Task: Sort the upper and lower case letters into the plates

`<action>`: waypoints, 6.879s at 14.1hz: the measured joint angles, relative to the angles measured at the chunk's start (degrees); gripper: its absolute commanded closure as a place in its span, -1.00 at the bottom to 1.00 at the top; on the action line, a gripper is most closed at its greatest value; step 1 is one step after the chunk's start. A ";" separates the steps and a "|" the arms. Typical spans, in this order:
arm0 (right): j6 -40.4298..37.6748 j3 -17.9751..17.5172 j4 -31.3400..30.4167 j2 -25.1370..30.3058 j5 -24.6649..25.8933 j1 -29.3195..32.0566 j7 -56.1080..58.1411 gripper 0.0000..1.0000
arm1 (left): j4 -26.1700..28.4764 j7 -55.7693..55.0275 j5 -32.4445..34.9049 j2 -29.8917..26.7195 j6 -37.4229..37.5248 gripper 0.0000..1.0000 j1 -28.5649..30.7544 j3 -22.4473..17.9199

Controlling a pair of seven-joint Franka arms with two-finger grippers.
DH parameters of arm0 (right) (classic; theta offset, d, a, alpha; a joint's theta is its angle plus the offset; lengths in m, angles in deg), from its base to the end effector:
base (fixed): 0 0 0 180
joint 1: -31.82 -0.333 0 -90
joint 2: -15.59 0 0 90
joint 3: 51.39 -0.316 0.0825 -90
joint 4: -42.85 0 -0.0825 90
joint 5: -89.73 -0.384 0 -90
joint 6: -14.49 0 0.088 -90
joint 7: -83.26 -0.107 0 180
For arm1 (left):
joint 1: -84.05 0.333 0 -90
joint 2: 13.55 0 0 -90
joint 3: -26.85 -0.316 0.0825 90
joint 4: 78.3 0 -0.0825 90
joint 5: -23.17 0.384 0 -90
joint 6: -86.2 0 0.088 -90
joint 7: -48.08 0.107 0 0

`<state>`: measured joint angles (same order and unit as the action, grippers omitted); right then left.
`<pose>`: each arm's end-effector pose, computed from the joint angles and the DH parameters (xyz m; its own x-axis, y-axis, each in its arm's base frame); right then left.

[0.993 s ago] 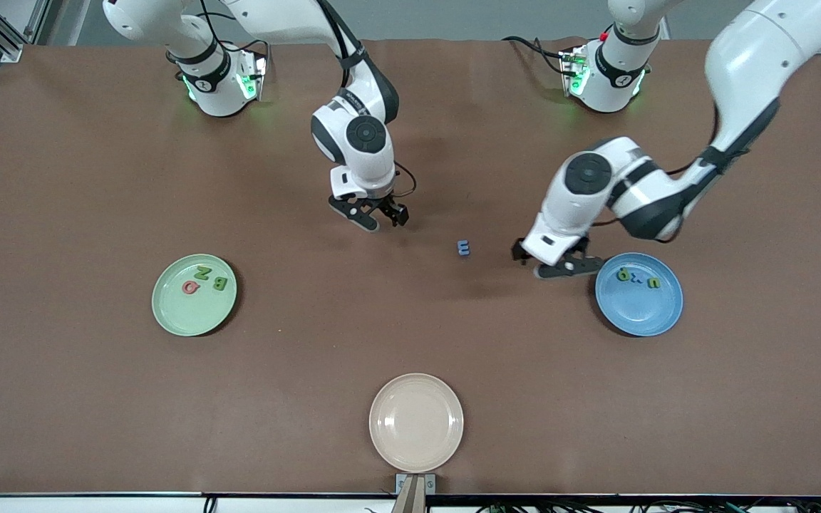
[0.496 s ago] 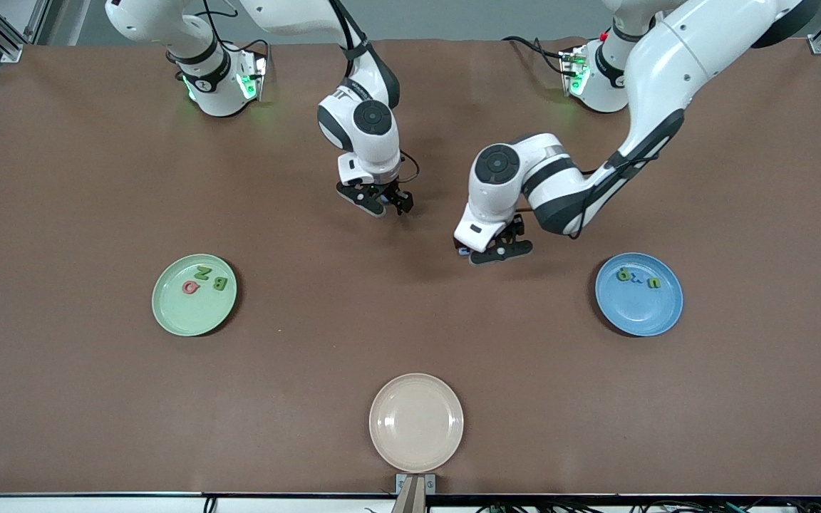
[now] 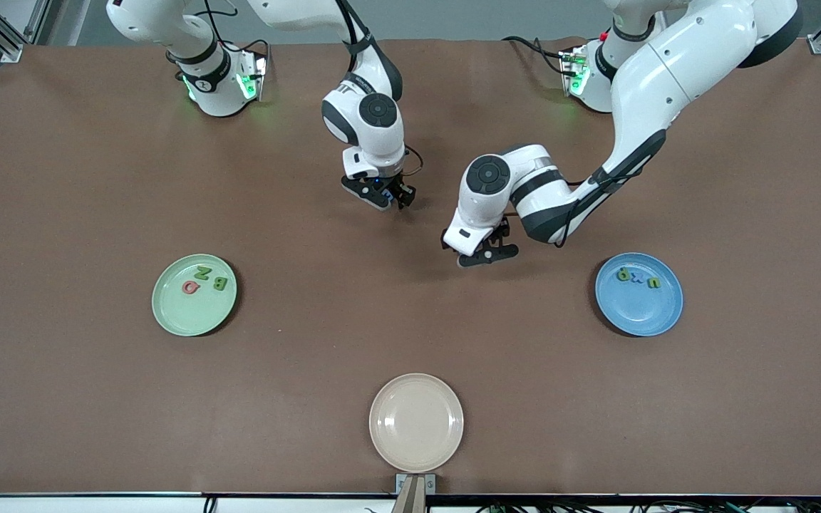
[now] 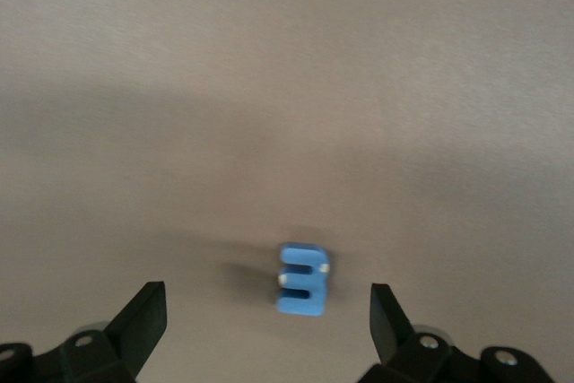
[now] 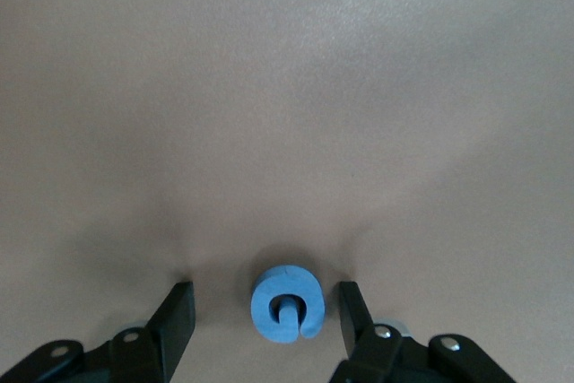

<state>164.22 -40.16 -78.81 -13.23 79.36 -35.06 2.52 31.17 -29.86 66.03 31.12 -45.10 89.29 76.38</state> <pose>0.3280 0.4705 0.1740 0.8415 -0.5402 0.0032 -0.5402 -0.8415 -0.0021 0.4658 -0.4023 0.1988 0.9813 0.1879 -0.0407 0.1880 -0.9822 -0.0019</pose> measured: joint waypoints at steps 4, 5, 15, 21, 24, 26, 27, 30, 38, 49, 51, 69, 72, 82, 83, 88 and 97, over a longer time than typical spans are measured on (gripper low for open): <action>0.21 0.04 0.01 0.49 -0.01 -0.16 -0.05 0.91 | -0.01 0.00 0.00 0.58 -2.89 -0.77 -3.48 -3.71; 0.20 0.04 0.01 0.49 -0.02 -0.16 -0.05 0.95 | -0.01 0.00 0.00 0.59 -3.46 -0.59 -4.47 -4.70; -8.04 3.19 0.56 5.76 -0.04 11.09 19.64 0.99 | -0.42 -0.08 0.00 0.52 -4.13 0.63 -5.52 -5.34; -9.70 3.49 0.69 6.49 -0.05 29.30 49.97 0.99 | -1.02 -0.08 0.00 0.47 -2.72 0.89 -5.32 -5.38; -9.67 3.48 2.73 6.49 -0.05 36.62 61.86 0.99 | -2.67 0.07 0.00 -0.71 1.09 0.90 -3.82 -5.53; -9.80 3.45 4.33 6.20 -0.05 40.51 68.01 0.99 | -3.24 1.27 0.00 -3.30 2.18 0.90 -1.13 -5.53; -9.84 3.43 4.88 5.73 -0.04 42.04 70.28 0.99 | -3.28 2.61 0.00 -4.78 2.47 0.90 0.76 -5.52; -9.83 3.40 6.08 3.27 -0.04 45.65 76.44 0.99 | -3.20 9.65 0.00 -7.48 3.00 0.91 7.72 -5.52; -8.22 3.24 7.60 -2.12 -0.04 51.27 83.66 0.86 | -0.95 29.57 0.02 -7.38 3.11 0.90 24.51 -6.08; -22.80 3.31 16.80 -1.10 0.04 51.27 83.65 -1.00 | 0.16 36.35 0.02 -4.25 3.02 0.67 30.10 -7.16; -32.69 4.98 22.09 1.18 0.90 51.32 83.67 -1.00 | 0.03 36.53 0.02 -4.17 2.98 -0.99 30.13 -7.26; -59.39 9.62 44.00 9.97 5.94 56.28 86.82 -1.00 | -1.45 37.42 0.02 -4.92 3.44 -0.99 30.24 -7.16; -62.57 9.06 44.46 9.96 5.89 56.08 86.80 -1.00 | -1.52 37.47 0.02 -5.45 3.45 -0.99 30.25 -7.18; -66.23 6.85 45.65 11.80 5.88 57.43 86.86 -1.00 | 0.25 64.85 -22.72 -21.63 5.66 -0.99 17.68 -29.31; -66.24 5.37 45.64 12.28 6.28 58.43 86.86 -1.00 | 0.31 67.98 -25.72 -23.47 6.95 -0.99 14.39 -33.50; -66.12 0.88 44.10 14.94 7.92 61.33 86.86 -1.00 | 0.45 83.96 -38.45 -32.66 14.68 -0.99 5.99 -48.03; -62.55 -3.96 35.75 21.52 9.42 64.47 86.85 -1.00 | 0.57 87.51 -44.37 -42.27 21.28 -1.00 -3.56 -59.05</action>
<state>101.67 -44.12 -43.05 8.29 88.78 29.42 89.38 31.74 57.65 21.66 -11.15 -23.82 85.73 17.34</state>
